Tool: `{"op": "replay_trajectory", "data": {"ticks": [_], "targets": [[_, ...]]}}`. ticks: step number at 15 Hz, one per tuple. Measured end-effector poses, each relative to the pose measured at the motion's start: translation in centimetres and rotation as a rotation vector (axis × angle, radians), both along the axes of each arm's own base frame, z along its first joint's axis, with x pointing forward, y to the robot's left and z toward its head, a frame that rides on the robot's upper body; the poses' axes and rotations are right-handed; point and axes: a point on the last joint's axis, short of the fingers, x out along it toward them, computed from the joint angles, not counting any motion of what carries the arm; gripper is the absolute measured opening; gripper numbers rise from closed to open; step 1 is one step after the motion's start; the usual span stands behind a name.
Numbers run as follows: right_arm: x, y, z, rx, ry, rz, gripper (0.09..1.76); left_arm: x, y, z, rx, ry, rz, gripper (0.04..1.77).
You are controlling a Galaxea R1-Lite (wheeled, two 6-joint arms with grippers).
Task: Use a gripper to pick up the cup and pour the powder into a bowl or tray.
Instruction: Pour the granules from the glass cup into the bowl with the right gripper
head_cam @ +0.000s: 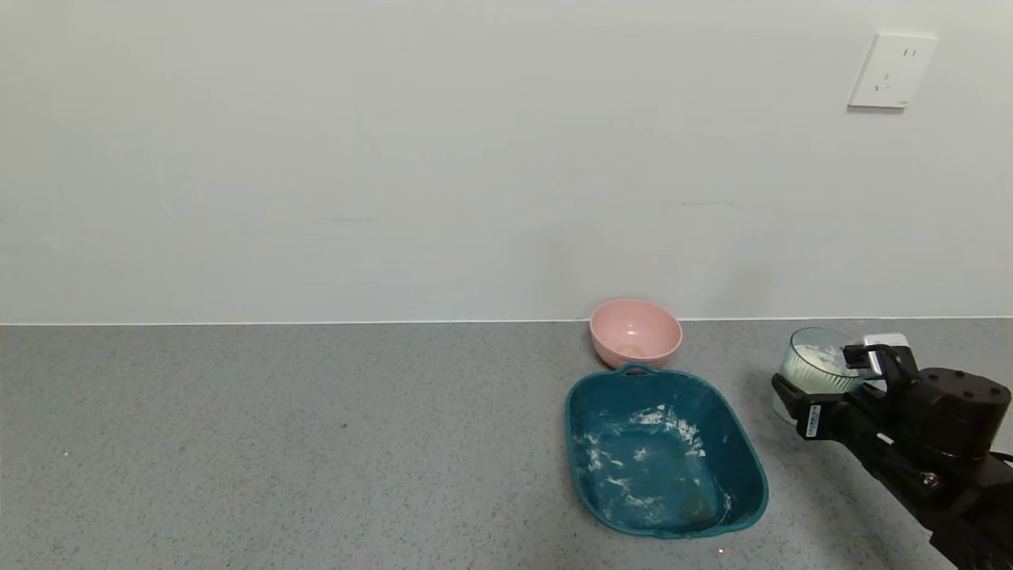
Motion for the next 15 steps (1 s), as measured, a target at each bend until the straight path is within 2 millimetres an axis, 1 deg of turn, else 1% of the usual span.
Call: {"op": "replay_trajectory", "data": {"ticks": [3,5,7,11,14,15], "targets": [[-0.9,-0.1,1.4,-0.031,0.057,0.009,1.34,0.0,0.0,0.0,0.000,0.000,0.000,1.72],[-1.5,0.1,2.7,-0.056,0.105,0.023,1.34,0.0,0.0,0.0,0.000,0.000,0.000,1.72],[-2.0,0.2,4.7,-0.091,0.148,0.057,1.34,0.0,0.0,0.0,0.000,0.000,0.000,1.72],[-3.5,0.4,8.9,-0.143,0.239,0.231,1.34,0.0,0.0,0.0,0.000,0.000,0.000,1.72],[-4.3,0.3,12.0,-0.250,0.253,0.322,1.34,0.0,0.0,0.0,0.000,0.000,0.000,1.72],[-4.4,0.4,12.8,-0.285,0.255,0.340,1.34,0.0,0.0,0.0,0.000,0.000,0.000,1.72]]}}
